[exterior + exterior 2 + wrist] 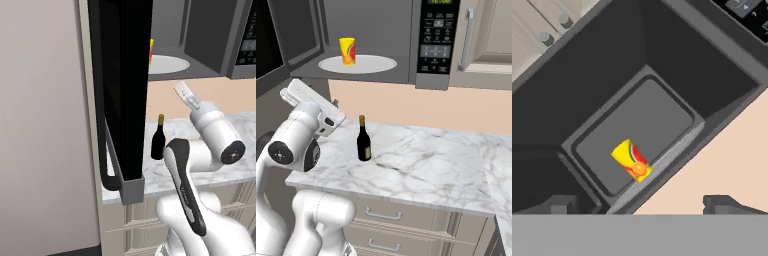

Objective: Place the microwavable item in the microwave. Then, close the microwave door and press the start button.

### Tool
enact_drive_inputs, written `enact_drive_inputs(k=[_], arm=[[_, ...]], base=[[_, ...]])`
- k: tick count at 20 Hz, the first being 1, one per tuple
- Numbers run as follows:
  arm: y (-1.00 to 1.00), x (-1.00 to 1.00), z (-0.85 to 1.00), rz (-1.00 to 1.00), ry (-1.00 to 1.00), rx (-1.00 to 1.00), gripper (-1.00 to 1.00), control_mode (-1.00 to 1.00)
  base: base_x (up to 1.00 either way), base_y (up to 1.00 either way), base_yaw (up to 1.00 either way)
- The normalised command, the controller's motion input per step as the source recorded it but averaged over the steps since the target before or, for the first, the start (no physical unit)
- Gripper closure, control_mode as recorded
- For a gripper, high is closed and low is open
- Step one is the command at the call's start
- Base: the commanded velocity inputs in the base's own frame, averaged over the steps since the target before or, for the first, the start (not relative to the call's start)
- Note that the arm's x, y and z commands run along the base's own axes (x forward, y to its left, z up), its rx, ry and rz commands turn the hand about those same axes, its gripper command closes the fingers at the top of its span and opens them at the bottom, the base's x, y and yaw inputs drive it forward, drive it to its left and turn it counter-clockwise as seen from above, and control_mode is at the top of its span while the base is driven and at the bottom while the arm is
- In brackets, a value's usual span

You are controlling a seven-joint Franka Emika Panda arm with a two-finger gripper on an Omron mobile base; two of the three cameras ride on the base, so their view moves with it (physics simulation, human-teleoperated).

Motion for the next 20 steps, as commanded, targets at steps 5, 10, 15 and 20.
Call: enact_drive_inputs(k=[5,10,15,20], arm=[[-0.15,-0.50,-0.04,-0.23,-0.03,-0.44,-1.00,-1.00],[0.02,-0.61,-0.43,-0.33,-0.10,-0.54,-1.00,-1.00],[0.06,-0.54,-0.62,-0.34,-0.17,-0.51,-1.00,-1.00],[-0.23,-0.08,-0.72,-0.15,-0.15,-0.44,-1.00,-1.00]], base=[[0.00,0.00,0.00],[0.00,0.00,0.00],[0.00,0.00,0.00],[0.00,0.00,0.00]])
